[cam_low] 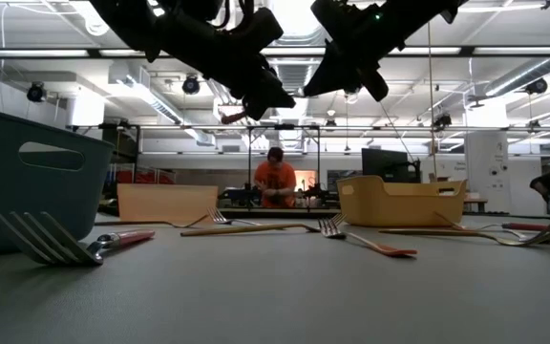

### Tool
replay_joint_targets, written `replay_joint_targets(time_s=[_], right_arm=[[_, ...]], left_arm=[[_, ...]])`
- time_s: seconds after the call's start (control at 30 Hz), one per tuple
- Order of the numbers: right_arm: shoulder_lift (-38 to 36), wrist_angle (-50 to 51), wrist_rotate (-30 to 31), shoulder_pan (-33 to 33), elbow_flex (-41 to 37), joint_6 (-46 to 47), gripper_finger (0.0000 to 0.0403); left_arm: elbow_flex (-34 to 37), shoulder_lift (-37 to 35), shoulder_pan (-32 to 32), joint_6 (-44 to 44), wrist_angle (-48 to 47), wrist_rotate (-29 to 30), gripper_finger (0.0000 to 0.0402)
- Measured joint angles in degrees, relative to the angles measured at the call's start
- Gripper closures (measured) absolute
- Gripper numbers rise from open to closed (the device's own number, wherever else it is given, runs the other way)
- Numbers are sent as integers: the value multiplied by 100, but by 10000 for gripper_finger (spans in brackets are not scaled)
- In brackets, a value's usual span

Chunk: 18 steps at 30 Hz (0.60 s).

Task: Sort silverware by color (type)
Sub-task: Put the orange fork into the orange bin

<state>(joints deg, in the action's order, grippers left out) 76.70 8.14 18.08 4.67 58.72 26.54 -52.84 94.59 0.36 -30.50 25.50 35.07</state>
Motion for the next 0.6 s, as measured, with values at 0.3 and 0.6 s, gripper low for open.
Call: replay_joint_targets(time_s=[0.3, 0.6], right_arm=[[1, -199, 13, 4, 0, 48, 350], [-3, -201, 7, 4, 0, 31, 279]], left_arm=[[-3, -13, 2, 467, -14, 44, 400], [-76, -240, 8, 1019, -514, -218, 401]])
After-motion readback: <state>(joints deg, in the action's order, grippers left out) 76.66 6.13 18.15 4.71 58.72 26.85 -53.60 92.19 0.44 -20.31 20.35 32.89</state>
